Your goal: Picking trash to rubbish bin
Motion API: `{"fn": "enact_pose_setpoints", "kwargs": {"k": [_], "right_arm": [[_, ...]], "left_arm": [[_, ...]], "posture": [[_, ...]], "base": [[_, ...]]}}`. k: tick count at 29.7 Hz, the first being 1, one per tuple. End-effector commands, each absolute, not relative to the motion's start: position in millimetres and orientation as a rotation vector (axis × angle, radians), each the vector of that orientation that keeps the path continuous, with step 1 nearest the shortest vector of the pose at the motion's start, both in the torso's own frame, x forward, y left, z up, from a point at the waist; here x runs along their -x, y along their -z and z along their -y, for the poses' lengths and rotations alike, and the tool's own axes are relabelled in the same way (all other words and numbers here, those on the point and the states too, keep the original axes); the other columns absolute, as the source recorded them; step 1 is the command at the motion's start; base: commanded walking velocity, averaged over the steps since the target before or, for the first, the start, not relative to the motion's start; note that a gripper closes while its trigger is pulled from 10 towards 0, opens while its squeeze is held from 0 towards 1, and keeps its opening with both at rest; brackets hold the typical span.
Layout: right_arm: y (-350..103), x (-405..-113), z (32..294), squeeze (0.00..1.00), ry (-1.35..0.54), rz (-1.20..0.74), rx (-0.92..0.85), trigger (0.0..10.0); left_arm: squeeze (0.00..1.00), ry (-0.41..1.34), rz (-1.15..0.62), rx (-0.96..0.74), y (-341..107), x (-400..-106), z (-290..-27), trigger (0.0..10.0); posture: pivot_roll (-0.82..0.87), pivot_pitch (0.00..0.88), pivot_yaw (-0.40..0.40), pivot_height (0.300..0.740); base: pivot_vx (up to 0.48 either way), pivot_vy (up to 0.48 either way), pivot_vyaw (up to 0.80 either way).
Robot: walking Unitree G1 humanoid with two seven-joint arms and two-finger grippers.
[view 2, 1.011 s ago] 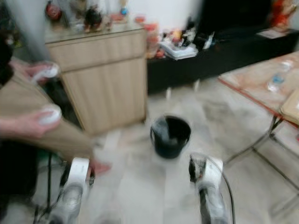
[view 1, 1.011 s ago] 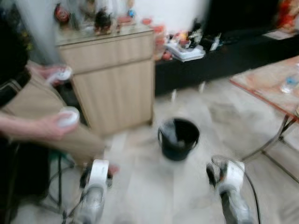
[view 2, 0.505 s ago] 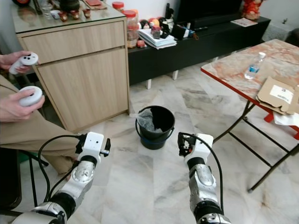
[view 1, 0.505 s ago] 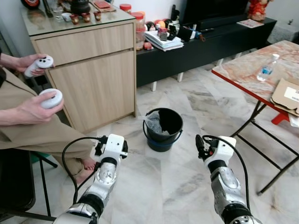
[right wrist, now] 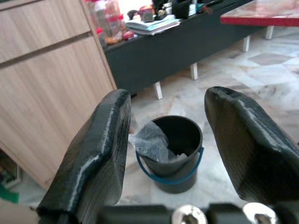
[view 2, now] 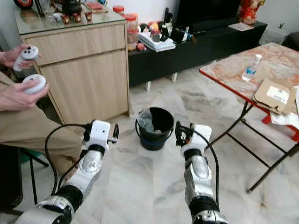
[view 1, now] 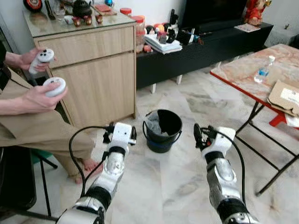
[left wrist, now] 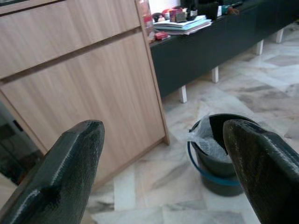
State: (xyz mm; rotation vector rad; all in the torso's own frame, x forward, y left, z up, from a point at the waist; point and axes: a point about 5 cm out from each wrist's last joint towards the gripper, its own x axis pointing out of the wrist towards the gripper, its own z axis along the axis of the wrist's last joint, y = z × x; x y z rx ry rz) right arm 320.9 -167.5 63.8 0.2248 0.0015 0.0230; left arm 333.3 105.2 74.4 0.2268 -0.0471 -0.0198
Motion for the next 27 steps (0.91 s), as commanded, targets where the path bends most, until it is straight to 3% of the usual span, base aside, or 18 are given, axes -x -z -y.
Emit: {"fn": "enact_pose_setpoints", "kwargs": {"k": [1, 18, 27], "right_arm": [[-71, -324, 168, 0.00, -0.019, 0.024, -0.224, 10.0], [-68, -323, 164, 0.00, -0.013, -0.001, -0.217, 10.0], [-42, -306, 200, 0.00, 0.063, -0.118, -0.099, 10.0]], "left_arm": [[0.00, 0.012, 0.070, -0.217, -79, -335, -103, 10.0], [0.00, -0.023, 0.030, -0.235, -72, -333, -119, 10.0], [0.00, -0.020, -0.068, -0.315, -40, -311, -146, 10.0]], "posture": [[0.06, 0.000, -0.080, 0.740], [0.06, 0.000, -0.081, 0.740], [0.06, 0.000, -0.078, 0.740]], "base": [[0.000, 0.000, -0.80], [0.000, 0.000, -0.80], [0.000, 0.000, -0.80]]}}
